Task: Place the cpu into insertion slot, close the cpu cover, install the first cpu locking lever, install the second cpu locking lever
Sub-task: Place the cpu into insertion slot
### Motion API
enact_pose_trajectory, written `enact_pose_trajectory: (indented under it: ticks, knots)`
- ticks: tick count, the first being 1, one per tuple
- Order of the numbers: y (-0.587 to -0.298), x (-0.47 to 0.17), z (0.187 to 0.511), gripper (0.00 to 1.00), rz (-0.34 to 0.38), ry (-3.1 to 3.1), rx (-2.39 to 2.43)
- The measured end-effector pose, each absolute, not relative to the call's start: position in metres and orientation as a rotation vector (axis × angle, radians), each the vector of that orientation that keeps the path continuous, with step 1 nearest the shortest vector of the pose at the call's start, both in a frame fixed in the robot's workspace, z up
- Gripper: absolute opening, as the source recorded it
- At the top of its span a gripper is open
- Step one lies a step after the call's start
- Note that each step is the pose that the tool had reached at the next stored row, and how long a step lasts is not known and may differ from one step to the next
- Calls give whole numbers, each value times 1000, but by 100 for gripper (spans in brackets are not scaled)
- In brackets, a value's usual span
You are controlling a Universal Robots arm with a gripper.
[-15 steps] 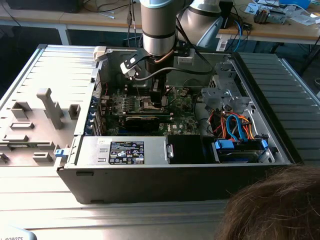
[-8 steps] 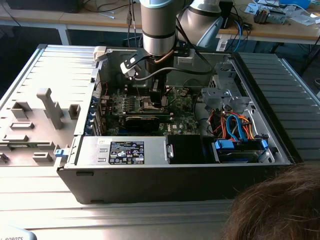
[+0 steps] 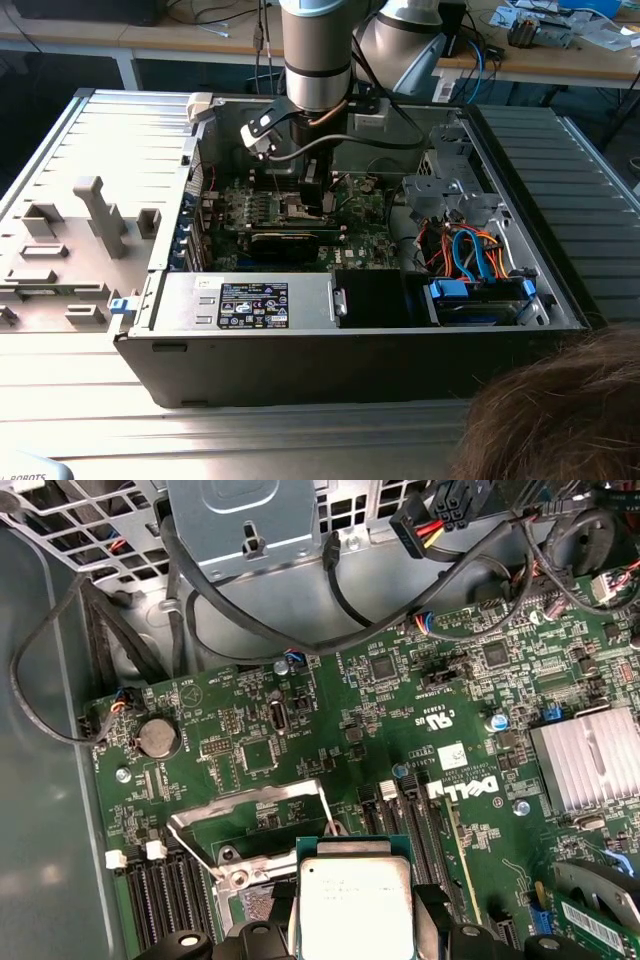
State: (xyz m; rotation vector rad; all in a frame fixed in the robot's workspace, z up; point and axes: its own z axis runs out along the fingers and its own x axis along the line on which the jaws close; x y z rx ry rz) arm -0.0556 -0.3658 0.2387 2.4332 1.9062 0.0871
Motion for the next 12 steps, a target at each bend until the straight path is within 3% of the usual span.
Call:
enact_pose_trajectory:
  ticks: [12]
  knots:
    - [-366,-56,238,55,87,1887,2448]
